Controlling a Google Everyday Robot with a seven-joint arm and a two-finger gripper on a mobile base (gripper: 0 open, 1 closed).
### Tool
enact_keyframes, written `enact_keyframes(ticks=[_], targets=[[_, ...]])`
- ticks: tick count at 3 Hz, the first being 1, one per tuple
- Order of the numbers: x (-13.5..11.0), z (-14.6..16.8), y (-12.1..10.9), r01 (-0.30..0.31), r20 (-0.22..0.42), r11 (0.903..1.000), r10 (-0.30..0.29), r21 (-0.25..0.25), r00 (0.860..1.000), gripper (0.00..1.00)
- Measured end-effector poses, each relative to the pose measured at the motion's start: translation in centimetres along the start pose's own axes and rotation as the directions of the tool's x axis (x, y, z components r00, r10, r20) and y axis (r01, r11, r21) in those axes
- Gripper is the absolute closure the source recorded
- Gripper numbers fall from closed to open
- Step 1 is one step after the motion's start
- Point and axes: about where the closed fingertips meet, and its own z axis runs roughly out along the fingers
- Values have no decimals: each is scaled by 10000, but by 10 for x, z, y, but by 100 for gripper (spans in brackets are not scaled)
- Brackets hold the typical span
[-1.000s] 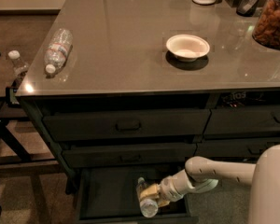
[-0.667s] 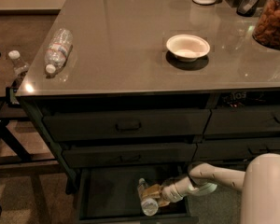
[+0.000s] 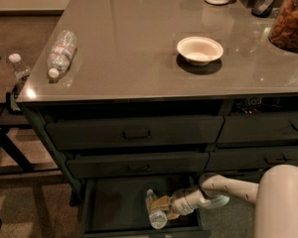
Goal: Place blue plastic bottle into bottom drawer
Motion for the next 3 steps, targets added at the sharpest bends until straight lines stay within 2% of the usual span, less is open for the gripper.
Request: enact_keyframes(ticks=[3], targets=[[-45,41,-3,308,-540,9923,-375,-1199,9978,100]])
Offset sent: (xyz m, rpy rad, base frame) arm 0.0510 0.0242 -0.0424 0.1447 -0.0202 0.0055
